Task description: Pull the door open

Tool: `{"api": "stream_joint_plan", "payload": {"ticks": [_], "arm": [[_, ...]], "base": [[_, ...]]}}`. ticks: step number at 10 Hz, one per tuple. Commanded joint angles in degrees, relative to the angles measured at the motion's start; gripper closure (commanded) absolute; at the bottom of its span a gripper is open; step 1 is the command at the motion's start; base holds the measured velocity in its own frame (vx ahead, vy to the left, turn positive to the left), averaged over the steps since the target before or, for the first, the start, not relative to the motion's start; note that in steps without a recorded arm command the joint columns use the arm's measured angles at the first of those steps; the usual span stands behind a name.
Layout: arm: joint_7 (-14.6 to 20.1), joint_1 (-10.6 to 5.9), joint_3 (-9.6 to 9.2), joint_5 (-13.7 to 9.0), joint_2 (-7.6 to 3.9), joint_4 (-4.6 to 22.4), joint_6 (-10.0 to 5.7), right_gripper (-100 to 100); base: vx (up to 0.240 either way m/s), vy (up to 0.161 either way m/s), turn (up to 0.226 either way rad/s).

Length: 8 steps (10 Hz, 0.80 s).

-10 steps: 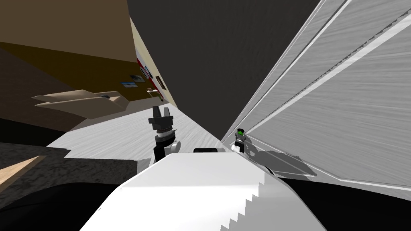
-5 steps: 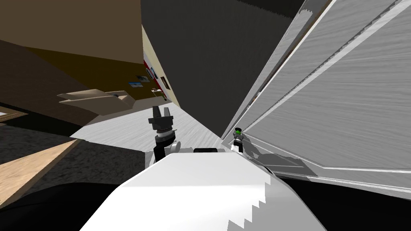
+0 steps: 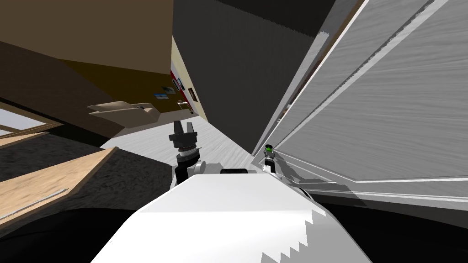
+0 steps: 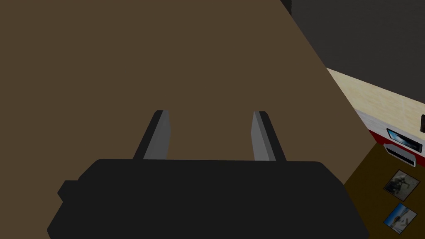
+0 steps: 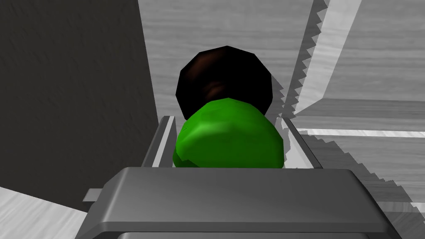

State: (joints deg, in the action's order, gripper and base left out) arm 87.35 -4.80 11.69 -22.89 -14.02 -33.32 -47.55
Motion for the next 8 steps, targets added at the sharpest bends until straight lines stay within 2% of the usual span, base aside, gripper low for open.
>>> {"api": "stream_joint_plan", "payload": {"ticks": [1, 6, 7, 8], "arm": [[0.6, 0.20, -1.05, 0.7, 0.07, -0.3, 0.04, 100], [3.2, 0.55, -4.63, 2.9, -0.42, -1.3, 0.02, 100], [3.5, 0.59, -5.07, 3.2, -0.49, -1.4, 0.01, 100], [3.2, 0.42, -4.72, 3.0, -0.58, -1.1, 0.03, 100]], "base": [[-0.240, 0.012, 0.057], [-0.245, -0.006, 0.067], [-0.265, 0.003, 0.057], [-0.117, 0.005, 0.020]]}}
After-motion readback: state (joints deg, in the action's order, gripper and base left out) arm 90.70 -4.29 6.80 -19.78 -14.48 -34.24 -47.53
